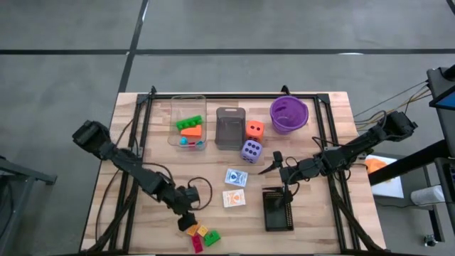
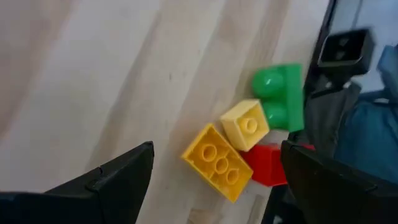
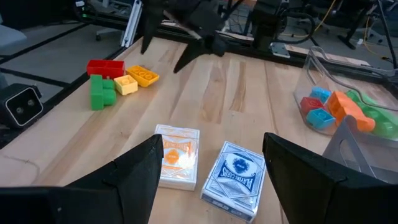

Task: Pick & Place Toys
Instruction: Put the yellow game piece into the transparent bin

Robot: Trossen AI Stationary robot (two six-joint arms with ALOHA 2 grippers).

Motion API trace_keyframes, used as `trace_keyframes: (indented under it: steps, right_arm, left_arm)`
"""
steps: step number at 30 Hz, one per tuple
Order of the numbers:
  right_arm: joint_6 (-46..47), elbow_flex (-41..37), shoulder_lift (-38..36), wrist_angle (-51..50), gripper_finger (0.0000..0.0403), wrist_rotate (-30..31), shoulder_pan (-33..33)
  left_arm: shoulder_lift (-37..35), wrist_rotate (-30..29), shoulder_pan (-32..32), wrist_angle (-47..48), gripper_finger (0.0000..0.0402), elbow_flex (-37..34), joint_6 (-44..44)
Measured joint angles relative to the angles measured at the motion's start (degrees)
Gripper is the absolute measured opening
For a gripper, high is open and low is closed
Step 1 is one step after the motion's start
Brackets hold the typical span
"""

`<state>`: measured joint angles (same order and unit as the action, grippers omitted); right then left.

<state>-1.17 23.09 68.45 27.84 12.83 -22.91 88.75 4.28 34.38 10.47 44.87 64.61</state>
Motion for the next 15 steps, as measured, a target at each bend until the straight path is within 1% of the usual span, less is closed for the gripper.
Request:
trace_keyframes:
  steps: [4,9,13,15]
  right_arm:
    - [0.0,0.0,0.0,-0.03,0.0275,1.11,0.0]
    - [0.02,0.0,0.0,-0.03,0.0275,1.25,-0.01]
    - [0.09,0.0,0.0,-0.03,0.0275,1.31,-0.01]
    - [0.11,0.0,0.0,-0.03,0.0275,1.55,-0.01]
  left_arm:
    - [4.28,1.37,0.18,1.17,0.0348,1.65,1.7]
    - [8.71,1.33,0.18,10.18,0.0348,5.56,1.68]
    - [9.94,1.21,-0.08,16.89,0.0348,7.53,1.64]
    - [9.9,0.22,-0.39,20.6,0.0348,7.85,1.58]
